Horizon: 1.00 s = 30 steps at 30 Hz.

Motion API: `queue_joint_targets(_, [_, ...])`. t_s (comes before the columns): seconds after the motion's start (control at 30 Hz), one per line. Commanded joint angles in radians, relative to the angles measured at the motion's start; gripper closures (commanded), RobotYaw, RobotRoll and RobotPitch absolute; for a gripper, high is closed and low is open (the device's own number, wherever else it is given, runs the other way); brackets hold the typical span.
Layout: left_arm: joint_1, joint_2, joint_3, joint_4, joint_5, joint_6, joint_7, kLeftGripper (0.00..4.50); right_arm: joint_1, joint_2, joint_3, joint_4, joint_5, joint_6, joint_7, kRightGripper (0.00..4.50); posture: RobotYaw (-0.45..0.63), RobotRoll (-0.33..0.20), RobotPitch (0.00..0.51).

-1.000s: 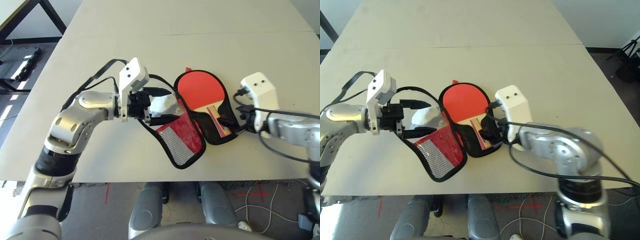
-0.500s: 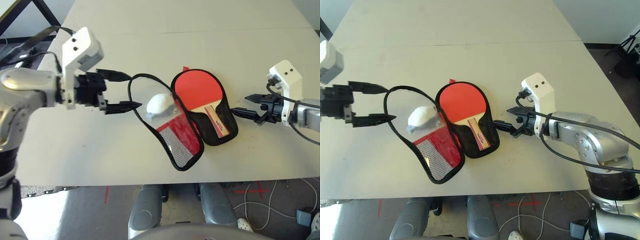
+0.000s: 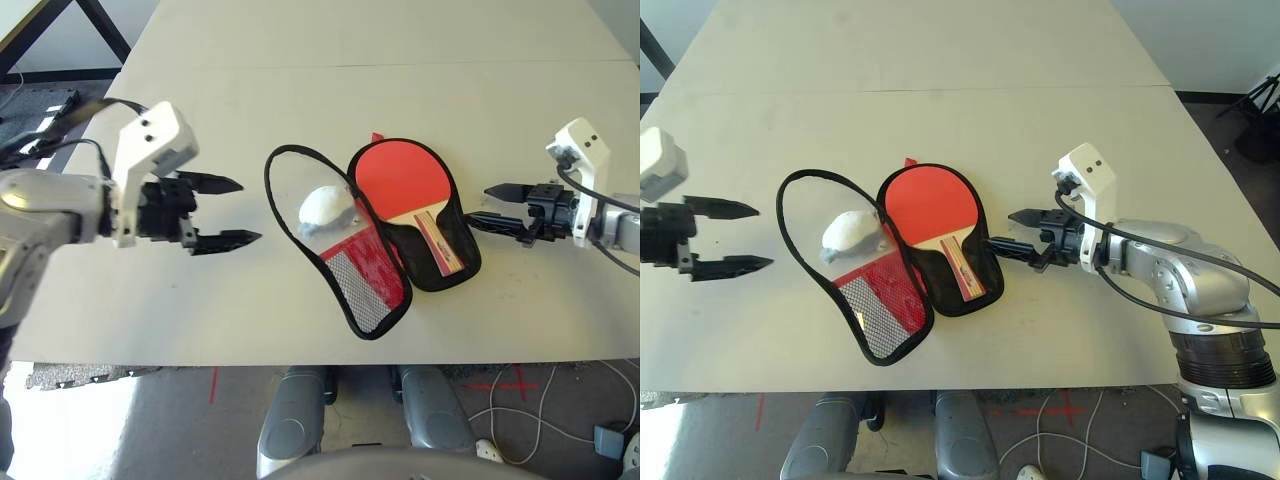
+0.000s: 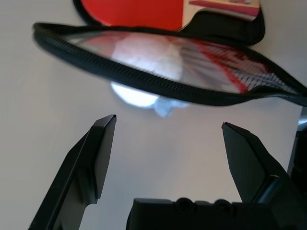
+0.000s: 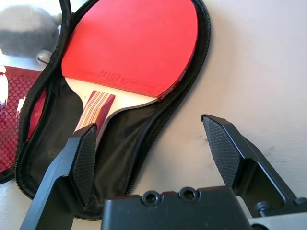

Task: Store the ping-pong paddle in its case and zip it.

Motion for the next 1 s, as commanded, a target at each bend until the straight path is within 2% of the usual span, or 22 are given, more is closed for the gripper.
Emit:
queue_joint_targets(0.03, [-0.082, -0.095, -0.092, -0.061, -0.051, 0.062, 0.030, 0.00, 0.014, 0.011, -0.013, 0.041, -0.016, -0.070, 0.055, 0.02, -0.02, 0.000, 0.230])
queue_joint_targets(0.1, [-0.141, -0.187, -0.143, -0.079, -0.069, 0.086, 0.060, 0.00, 0.006, 0.040, -0.040, 0.087, 0.037, -0.079, 0.116, 0.02, -0.03, 0.000, 0.230])
queue_joint_targets(0.2, [-0.203, -0.296, -0.180, -0.091, -0.103, 0.123, 0.096, 0.00, -0.008, 0.051, -0.054, 0.139, 0.024, -0.091, 0.124, 0.02, -0.03, 0.000, 0.231])
queue_joint_targets(0.23, [-0.232, -0.359, -0.206, -0.089, -0.104, 0.120, 0.123, 0.00, -0.019, 0.058, -0.067, 0.159, 0.039, -0.070, 0.125, 0.02, -0.03, 0.000, 0.232])
queue_joint_targets(0.3, [-0.287, -0.482, -0.264, -0.075, -0.085, 0.103, 0.177, 0.00, -0.040, 0.065, -0.089, 0.195, 0.079, -0.010, 0.132, 0.02, -0.04, 0.000, 0.231])
queue_joint_targets(0.37, [-0.311, -0.560, -0.301, -0.049, -0.054, 0.084, 0.212, 0.00, -0.060, 0.071, -0.109, 0.224, 0.106, 0.039, 0.133, 0.02, -0.04, 0.000, 0.232])
queue_joint_targets(0.47, [-0.309, -0.569, -0.330, -0.026, -0.009, 0.052, 0.213, 0.00, -0.082, 0.066, -0.134, 0.257, 0.144, 0.117, 0.134, 0.02, -0.05, 0.000, 0.234])
queue_joint_targets(0.6, [-0.291, -0.520, -0.318, -0.009, 0.019, 0.024, 0.188, 0.00, -0.104, 0.026, -0.138, 0.337, 0.139, 0.204, 0.136, 0.02, -0.06, 0.000, 0.236])
queue_joint_targets(0.8, [-0.265, -0.478, -0.316, -0.008, 0.029, 0.006, 0.165, 0.00, -0.098, -0.009, -0.147, 0.421, 0.131, 0.209, 0.201, 0.02, -0.06, 0.000, 0.237])
queue_joint_targets(1.0, [-0.260, -0.489, -0.322, -0.015, 0.030, 0.009, 0.170, 0.00, -0.110, -0.013, -0.148, 0.469, 0.111, 0.204, 0.216, 0.02, -0.06, 0.000, 0.235])
